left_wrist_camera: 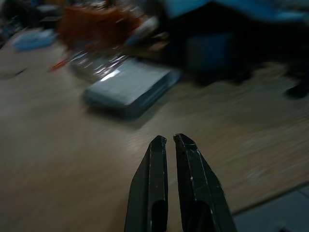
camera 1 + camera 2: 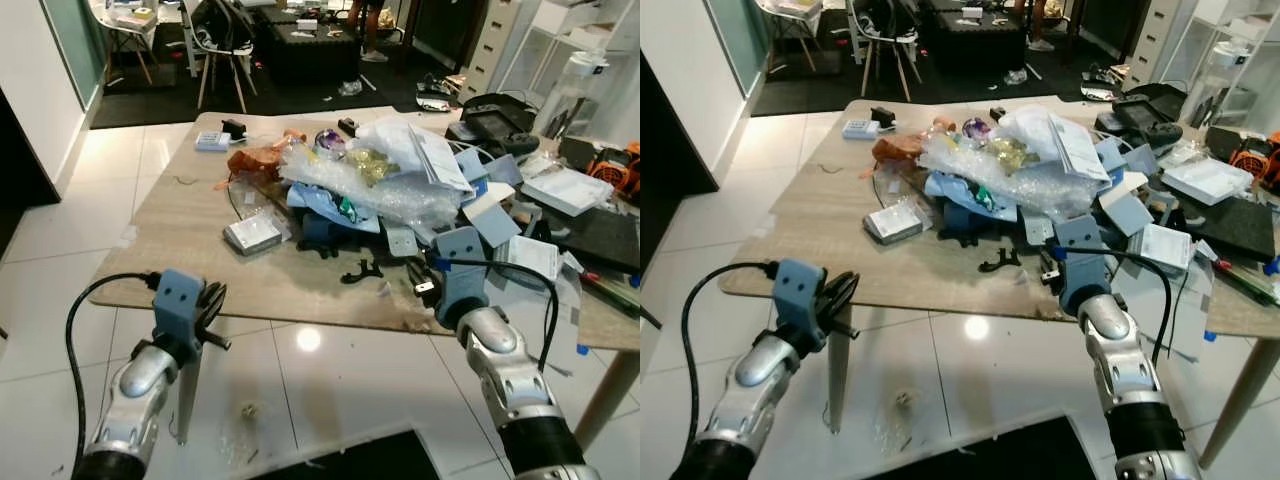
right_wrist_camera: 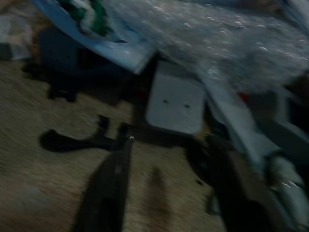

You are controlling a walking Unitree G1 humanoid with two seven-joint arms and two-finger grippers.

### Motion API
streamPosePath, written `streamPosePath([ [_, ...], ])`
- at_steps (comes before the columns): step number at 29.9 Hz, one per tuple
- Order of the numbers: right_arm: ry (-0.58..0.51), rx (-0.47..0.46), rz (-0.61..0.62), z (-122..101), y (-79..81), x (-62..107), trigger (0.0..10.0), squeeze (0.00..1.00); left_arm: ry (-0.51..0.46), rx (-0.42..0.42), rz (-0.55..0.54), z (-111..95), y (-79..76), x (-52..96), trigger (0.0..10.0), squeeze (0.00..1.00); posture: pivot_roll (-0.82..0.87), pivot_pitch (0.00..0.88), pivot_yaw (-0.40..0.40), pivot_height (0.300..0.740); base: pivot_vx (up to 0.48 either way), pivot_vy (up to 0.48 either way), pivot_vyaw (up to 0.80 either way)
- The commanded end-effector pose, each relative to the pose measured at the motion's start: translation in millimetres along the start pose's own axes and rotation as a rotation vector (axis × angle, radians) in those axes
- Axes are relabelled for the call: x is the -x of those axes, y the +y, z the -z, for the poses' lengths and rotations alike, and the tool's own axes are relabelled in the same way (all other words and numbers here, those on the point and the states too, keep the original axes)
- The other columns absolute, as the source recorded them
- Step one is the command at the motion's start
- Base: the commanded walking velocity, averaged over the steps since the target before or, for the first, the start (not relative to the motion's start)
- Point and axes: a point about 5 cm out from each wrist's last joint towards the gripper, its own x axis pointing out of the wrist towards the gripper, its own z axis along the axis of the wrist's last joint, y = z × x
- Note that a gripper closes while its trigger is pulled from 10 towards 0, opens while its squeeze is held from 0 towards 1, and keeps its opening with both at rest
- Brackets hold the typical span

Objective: Picking trash to rubbish bin

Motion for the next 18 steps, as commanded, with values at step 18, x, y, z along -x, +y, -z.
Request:
streamPosePath([
  [18,-0.055,0.085,-0.216,0,31.1,-31.5,10.0,1.0,-0.093,0.002,-0.003,-36,-6.8,-9.9,10.0,0.0,0.08,0.181,-0.026,0.74,0.0,0.0,0.0],
])
